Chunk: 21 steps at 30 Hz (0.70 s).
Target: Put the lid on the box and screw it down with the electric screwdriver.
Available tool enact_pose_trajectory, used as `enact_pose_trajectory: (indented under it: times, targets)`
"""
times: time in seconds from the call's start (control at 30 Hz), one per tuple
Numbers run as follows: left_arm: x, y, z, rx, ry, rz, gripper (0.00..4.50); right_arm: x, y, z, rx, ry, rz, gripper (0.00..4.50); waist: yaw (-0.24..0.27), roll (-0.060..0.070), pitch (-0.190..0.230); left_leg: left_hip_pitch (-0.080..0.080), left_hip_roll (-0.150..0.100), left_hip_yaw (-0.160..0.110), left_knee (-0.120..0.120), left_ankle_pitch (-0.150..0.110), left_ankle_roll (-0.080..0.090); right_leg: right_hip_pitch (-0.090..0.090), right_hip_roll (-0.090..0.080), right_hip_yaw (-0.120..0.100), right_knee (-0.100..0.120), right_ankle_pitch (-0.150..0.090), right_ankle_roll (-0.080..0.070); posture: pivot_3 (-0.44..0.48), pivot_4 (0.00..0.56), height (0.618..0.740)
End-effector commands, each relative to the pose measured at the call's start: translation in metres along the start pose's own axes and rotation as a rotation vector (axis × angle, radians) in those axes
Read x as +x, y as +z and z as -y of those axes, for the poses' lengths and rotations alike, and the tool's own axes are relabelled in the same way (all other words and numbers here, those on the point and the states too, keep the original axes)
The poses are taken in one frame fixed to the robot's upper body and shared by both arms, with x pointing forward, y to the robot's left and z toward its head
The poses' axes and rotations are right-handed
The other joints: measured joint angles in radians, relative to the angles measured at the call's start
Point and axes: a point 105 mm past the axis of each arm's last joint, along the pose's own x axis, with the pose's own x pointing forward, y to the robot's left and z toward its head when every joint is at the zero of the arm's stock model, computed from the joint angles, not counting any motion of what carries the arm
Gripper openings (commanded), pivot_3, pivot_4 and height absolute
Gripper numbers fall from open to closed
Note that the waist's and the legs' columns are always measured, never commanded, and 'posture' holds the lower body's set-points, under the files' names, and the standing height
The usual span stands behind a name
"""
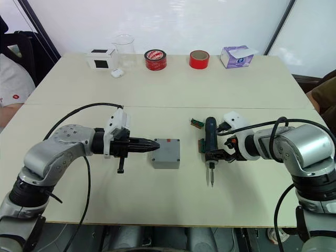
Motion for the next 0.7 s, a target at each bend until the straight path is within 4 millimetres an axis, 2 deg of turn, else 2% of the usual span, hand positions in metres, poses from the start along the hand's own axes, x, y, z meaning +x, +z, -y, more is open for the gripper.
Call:
enact_pose_trajectory:
  times: [0.03, 0.17, 0.27, 0.43, 0.7]
  targets:
    - [0.001, 0.005, 0.003, 0.036, 0.008, 0.014, 0.0, -0.004, 0.006, 0.001, -0.009, -0.003, 0.008, 4.33, 0.0, 0.0, 0.0, 0.0, 0.0, 0.0, 0.0, 0.0, 0.0, 0.0, 0.0, 0.0, 0.0, 0.0, 0.0, 0.0, 0.15, 0.74]
    - [0.004, 0.007, 0.004, 0.029, 0.022, 0.028, 0.0, 0.003, 0.005, -0.003, -0.019, 0.015, -0.025, 4.33, 0.0, 0.0, 0.0, 0.0, 0.0, 0.0, 0.0, 0.0, 0.0, 0.0, 0.0, 0.0, 0.0, 0.0, 0.0, 0.0, 0.15, 0.74]
    - [0.005, 0.006, 0.006, 0.018, 0.025, 0.037, 0.0, 0.009, -0.001, 0.001, -0.001, 0.0, -0.058, 4.33, 0.0, 0.0, 0.0, 0.0, 0.0, 0.0, 0.0, 0.0, 0.0, 0.0, 0.0, 0.0, 0.0, 0.0, 0.0, 0.0, 0.15, 0.74]
    - [0.007, 0.008, 0.008, 0.013, 0.04, 0.056, 0.0, 0.012, -0.011, 0.019, -0.029, -0.089, -0.116, 4.33, 0.002, 0.0, 0.0, 0.0, 0.0, 0.0, 0.0, 0.0, 0.0, 0.0, 0.0, 0.0, 0.0, 0.0, 0.0, 0.0, 0.15, 0.74]
    - [0.009, 0.009, 0.008, 0.012, 0.048, 0.066, 0.0, 0.009, -0.015, 0.045, -0.011, -0.143, -0.138, 4.33, 0.002, 0.0, 0.0, 0.001, -0.001, -0.001, 0.0, 0.0, 0.0, 0.004, -0.001, 0.0, -0.003, 0.0, 0.0, 0.0, 0.15, 0.74]
